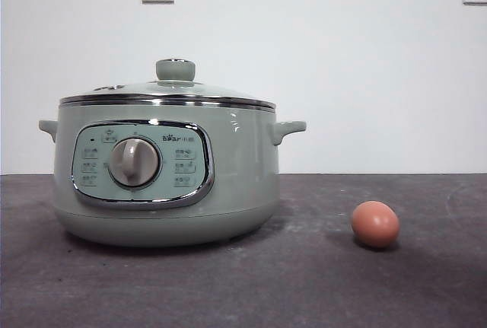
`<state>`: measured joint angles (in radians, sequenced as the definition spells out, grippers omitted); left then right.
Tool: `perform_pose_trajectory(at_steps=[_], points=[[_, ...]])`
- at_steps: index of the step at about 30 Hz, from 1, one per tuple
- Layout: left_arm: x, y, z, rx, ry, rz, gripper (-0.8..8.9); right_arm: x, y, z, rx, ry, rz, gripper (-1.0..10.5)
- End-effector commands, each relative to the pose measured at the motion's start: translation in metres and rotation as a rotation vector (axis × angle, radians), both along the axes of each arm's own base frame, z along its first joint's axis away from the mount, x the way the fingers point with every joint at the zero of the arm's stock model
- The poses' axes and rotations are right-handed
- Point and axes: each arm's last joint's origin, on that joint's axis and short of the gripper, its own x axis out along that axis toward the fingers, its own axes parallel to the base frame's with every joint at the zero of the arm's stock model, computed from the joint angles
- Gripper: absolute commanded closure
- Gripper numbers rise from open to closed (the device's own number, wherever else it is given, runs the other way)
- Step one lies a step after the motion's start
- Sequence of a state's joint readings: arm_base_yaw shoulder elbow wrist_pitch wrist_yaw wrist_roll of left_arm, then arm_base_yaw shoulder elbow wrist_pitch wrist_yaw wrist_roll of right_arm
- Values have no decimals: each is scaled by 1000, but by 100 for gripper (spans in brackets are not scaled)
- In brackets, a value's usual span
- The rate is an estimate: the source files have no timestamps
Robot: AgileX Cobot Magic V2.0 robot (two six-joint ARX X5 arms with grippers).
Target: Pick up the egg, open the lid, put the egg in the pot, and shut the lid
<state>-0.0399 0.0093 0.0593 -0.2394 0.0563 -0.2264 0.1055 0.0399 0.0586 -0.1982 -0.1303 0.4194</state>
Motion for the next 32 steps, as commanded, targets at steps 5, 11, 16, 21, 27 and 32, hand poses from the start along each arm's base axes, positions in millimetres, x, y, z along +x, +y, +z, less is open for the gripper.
perform_pose_trajectory(at_steps=[5,11,16,21,27,32], points=[[-4,-1,45,-42,-68,-28,820,3,0,45,8,-27,-11,958],[0,-2,84,-49,-77,-59,820,14,1,86,-27,-33,-20,957],[10,-4,115,-59,-38,-127,820,30,3,117,-77,-4,-10,957],[29,-7,141,-75,45,-208,817,52,5,142,-143,103,20,948],[59,-12,156,-108,146,-324,735,79,12,154,-180,233,200,943],[76,-14,159,-130,197,-348,427,93,17,152,-166,274,306,587]])
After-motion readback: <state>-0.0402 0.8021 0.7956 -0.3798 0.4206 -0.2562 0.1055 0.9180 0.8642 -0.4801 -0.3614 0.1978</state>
